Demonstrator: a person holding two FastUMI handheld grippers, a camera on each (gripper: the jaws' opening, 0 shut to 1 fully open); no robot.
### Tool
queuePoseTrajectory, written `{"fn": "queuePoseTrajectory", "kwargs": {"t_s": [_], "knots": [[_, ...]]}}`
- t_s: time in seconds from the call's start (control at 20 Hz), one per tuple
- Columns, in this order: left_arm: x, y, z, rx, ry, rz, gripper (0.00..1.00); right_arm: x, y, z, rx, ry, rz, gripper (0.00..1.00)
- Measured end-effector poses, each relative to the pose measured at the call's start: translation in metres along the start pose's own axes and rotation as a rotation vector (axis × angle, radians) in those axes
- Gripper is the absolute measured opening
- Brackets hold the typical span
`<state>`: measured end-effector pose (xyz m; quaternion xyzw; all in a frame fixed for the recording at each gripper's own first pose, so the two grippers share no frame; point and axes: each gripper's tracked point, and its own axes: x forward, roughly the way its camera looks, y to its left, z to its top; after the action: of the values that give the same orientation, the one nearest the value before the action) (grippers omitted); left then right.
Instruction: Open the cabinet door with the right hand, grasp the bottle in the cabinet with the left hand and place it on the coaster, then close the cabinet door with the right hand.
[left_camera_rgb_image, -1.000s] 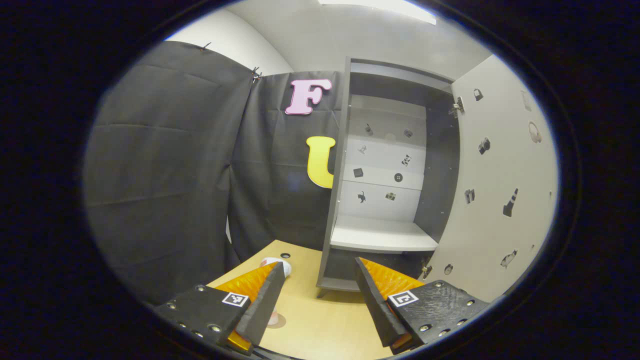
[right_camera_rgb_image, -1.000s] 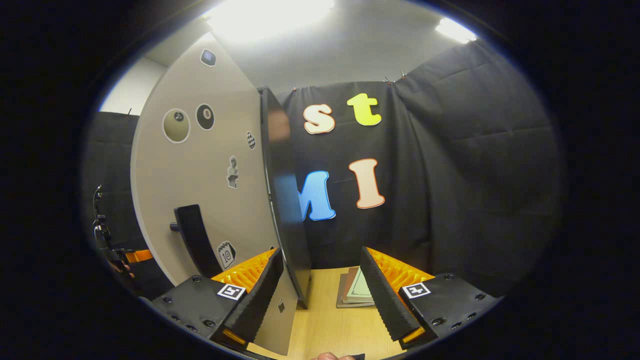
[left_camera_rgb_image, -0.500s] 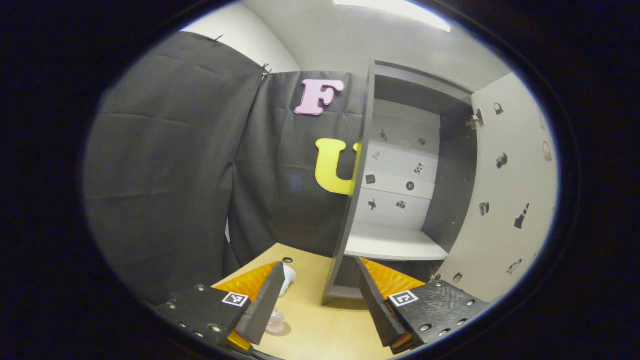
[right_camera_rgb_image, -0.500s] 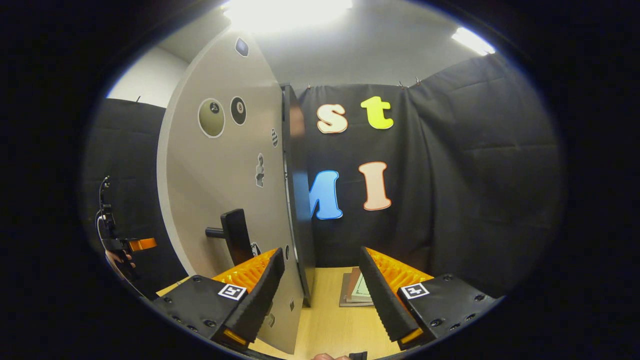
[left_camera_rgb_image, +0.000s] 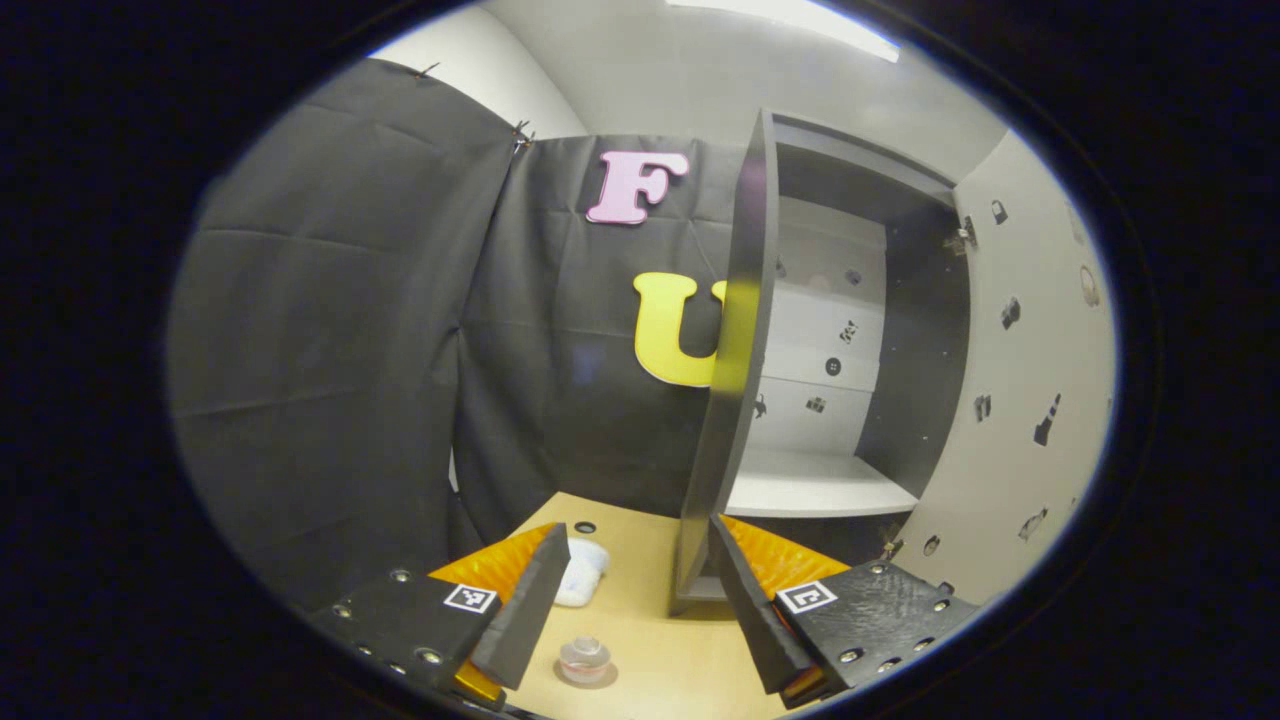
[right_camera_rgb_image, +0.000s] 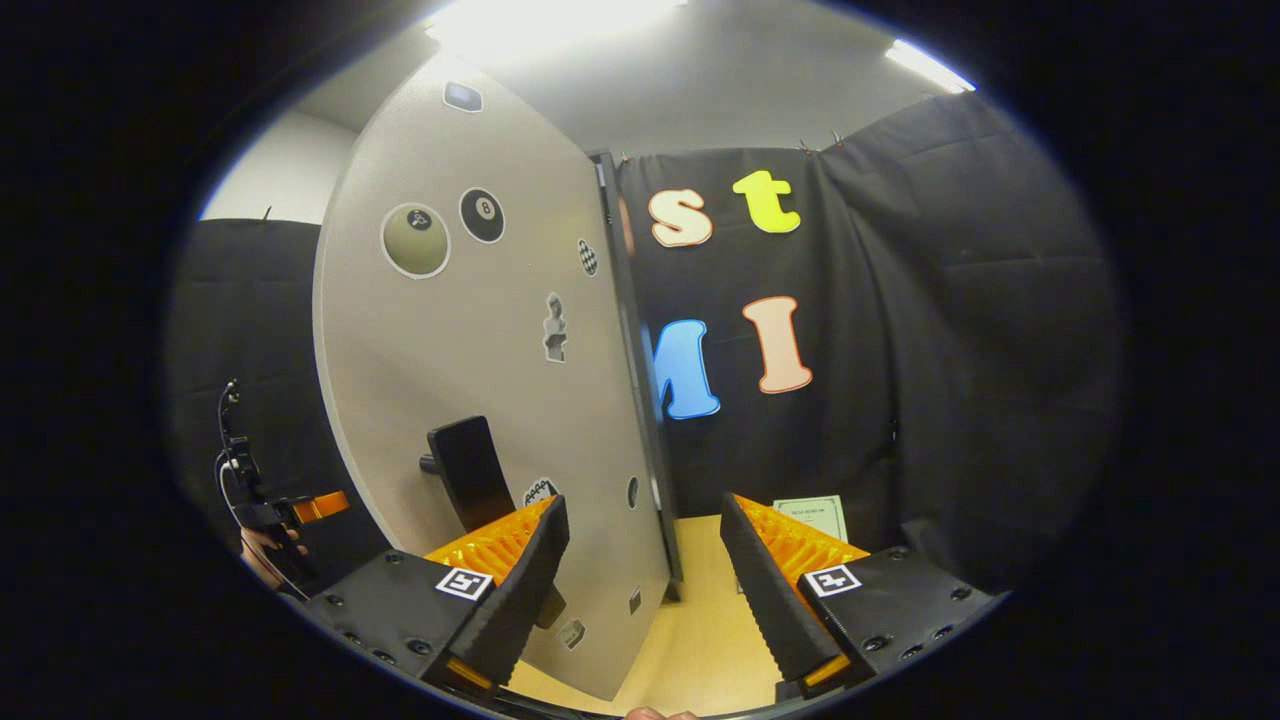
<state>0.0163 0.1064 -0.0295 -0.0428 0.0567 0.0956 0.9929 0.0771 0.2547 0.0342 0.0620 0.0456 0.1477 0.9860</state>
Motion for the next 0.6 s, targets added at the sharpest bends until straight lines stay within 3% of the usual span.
{"fn": "queuePoseTrajectory", "kwargs": {"t_s": [0.6], "knots": [[0.026,0.057,0.001,0.053,0.007,-0.069,0.84,0.048,0.104,-0.018,0.019,0.020,0.047,0.98]]}}
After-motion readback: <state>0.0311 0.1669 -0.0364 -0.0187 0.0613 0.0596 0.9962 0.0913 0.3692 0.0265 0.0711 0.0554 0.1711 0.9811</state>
